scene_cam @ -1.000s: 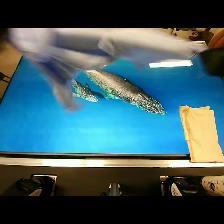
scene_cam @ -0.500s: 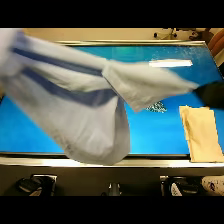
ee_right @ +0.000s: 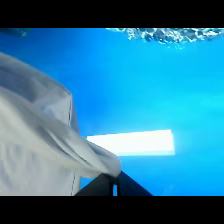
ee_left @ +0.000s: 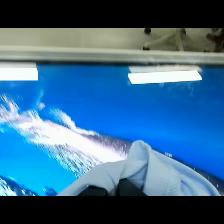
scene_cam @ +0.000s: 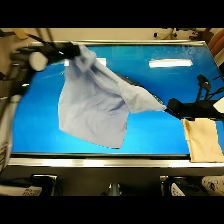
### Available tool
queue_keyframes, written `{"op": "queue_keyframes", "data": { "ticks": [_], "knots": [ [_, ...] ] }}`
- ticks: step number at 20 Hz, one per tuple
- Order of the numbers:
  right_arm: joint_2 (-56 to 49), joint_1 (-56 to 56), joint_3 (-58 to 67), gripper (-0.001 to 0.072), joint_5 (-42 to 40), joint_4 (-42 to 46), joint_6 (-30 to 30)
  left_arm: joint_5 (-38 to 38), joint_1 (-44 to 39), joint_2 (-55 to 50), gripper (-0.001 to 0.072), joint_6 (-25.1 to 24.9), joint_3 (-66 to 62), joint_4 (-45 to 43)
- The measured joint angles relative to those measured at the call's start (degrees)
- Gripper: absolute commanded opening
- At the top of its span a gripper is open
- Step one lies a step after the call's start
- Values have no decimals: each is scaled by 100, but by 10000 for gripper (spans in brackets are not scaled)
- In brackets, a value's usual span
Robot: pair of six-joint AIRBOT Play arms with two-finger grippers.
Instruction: Fold the shirts.
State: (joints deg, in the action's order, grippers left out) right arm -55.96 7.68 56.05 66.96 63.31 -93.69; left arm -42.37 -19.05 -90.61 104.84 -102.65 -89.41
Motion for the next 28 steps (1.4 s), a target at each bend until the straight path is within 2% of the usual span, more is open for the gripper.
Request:
{"op": "queue_keyframes", "data": {
  "ticks": [1,2,4,7,10,12,16,20,21,22,23,25,27,28],
  "knots": [
    [-146,0,-33,17,-109,-31,-39,-315,0,-398,503,2,-138,273],
    [-299,0,-57,17,-192,-55,-46,-699,9,-708,672,11,-225,507],
    [-531,-7,-87,17,-308,-103,-81,-1759,72,-1152,670,-55,-339,868],
    [-699,-7,-107,18,-382,-127,-76,-3331,308,-1207,667,-555,-192,1154],
    [-763,-7,-114,18,-378,-142,55,-3766,525,-385,670,-752,992,1405],
    [-782,-7,-118,17,-358,-142,140,-3593,573,431,670,-667,2406,1600],
    [-798,-7,-118,18,-345,-151,251,-2249,581,1832,670,-105,5228,2511],
    [-800,-7,-118,18,-275,-162,293,-754,195,2166,667,125,6631,3687],
    [-800,-7,-118,18,-240,-160,304,-426,61,2133,658,164,6765,3982],
    [-800,-7,-116,18,-232,-162,313,-120,-63,2076,589,170,6832,4249],
    [-800,-7,-118,19,-216,-164,310,175,-192,1976,490,210,6846,4465],
    [-800,-7,-116,20,-184,-197,313,636,-372,1733,46,210,6793,4706],
    [-765,-7,-63,19,-173,-247,354,885,-442,1615,32,96,6585,4795],
    [-726,-7,15,17,-227,-273,391,960,-415,1644,31,-157,6404,4872]
  ]
}}
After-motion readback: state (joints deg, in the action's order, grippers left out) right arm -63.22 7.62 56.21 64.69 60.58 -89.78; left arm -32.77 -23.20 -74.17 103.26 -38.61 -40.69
